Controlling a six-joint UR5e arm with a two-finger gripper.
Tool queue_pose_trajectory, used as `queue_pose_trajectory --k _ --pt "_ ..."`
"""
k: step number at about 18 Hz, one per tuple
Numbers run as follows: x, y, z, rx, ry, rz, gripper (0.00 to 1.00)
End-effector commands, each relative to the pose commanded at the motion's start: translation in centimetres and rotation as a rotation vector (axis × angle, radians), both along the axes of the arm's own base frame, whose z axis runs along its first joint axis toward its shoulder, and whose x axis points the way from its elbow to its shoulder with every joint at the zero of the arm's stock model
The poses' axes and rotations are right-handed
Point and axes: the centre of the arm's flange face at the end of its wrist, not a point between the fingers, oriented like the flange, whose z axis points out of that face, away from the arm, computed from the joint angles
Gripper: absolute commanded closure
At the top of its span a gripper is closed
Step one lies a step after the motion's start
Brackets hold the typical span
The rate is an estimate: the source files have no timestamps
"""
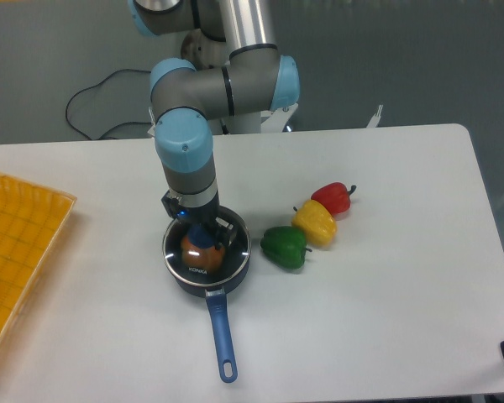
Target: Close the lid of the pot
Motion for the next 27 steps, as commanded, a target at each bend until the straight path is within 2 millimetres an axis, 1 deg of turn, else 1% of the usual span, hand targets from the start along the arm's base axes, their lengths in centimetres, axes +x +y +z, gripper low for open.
queue_pose_trajectory --k 3,5,7,10,13,15,17,18,19,22,23,25,27 --pt "-0.1 0.1 0.1 0.002 0.002 -0.003 0.08" --pt "-0.1 0.1 0.4 0.006 0.005 -0.005 0.01" --pt "-0.1 0.2 0.6 0.01 0.007 -0.005 0.0" --pt "0.0 0.2 1.9 0.025 0.023 -0.006 0.0" --pt "0.7 -0.6 4.8 0.04 0.073 -0.006 0.0" --pt "1.5 -1.0 6.5 0.042 0.1 -0.016 0.0" --pt "1.6 -1.7 8.4 0.066 0.113 -0.015 0.0" --pt "1.3 -2.1 9.1 0.074 0.126 -0.008 0.0" --pt "0.8 -2.5 9.8 0.079 0.134 0.0 0.0" --pt "-2.0 -4.5 10.8 0.051 0.118 0.029 0.0" --pt "-3.1 -5.3 11.3 0.044 0.119 0.018 0.0" --pt "-6.1 -7.3 11.8 0.034 0.119 -0.013 0.0" --pt "-8.6 -9.4 11.9 0.017 0.112 -0.058 0.0"
